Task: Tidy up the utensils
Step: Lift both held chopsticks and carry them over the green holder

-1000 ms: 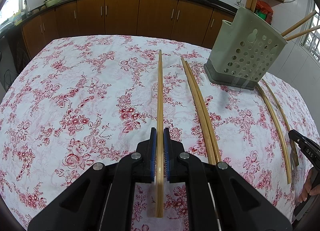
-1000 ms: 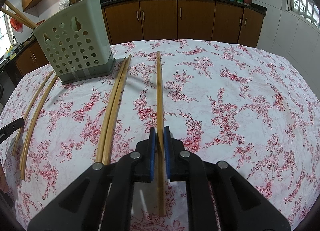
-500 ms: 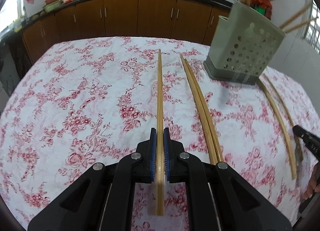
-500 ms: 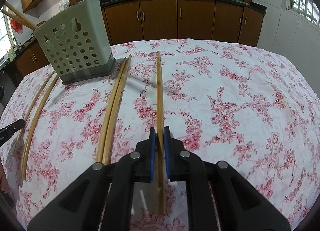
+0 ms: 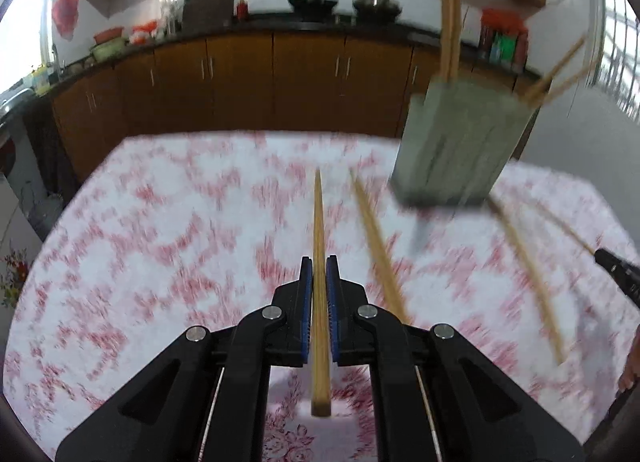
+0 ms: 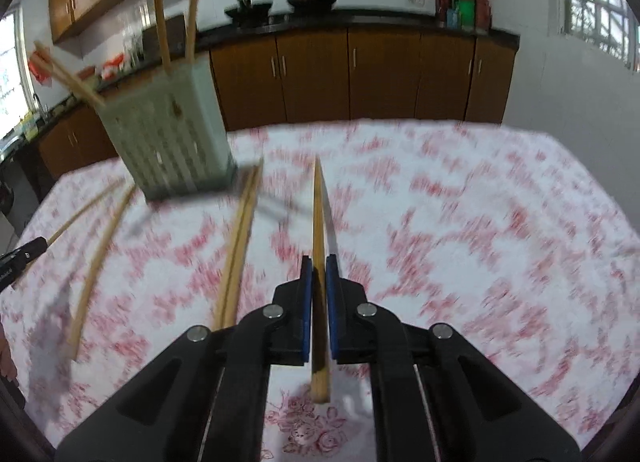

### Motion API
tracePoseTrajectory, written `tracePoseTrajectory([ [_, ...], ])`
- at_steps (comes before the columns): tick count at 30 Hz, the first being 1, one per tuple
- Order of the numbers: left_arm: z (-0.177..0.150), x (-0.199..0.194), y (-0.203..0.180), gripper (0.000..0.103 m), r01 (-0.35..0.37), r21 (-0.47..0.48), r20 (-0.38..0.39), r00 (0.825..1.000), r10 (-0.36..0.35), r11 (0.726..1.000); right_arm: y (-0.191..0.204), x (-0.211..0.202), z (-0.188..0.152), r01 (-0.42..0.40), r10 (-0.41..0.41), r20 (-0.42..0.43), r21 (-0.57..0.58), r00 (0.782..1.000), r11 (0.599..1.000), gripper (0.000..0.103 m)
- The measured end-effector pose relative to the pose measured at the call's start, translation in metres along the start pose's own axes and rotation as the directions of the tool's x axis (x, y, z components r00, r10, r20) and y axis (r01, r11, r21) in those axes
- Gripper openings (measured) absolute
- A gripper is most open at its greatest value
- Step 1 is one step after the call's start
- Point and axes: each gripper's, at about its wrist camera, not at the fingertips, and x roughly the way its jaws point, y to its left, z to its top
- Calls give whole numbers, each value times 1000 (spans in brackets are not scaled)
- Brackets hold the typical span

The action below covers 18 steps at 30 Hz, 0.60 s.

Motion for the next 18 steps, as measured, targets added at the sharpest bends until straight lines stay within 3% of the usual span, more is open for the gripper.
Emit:
tracePoseTrajectory([
  [5, 32, -40, -1, 8, 40, -29, 133, 991, -36, 999, -2, -30, 24, -8, 6, 111, 16, 994, 1000, 8],
  [11, 60, -60, -10, 8, 29, -11, 217, 976, -25, 1000, 0, -58, 46, -20, 16, 219, 15, 976, 1000, 8],
  [18, 76, -91, -18, 8, 65, 7, 296, 953, -64, 998, 5, -111, 85, -155, 139, 355, 16, 924, 988, 8],
])
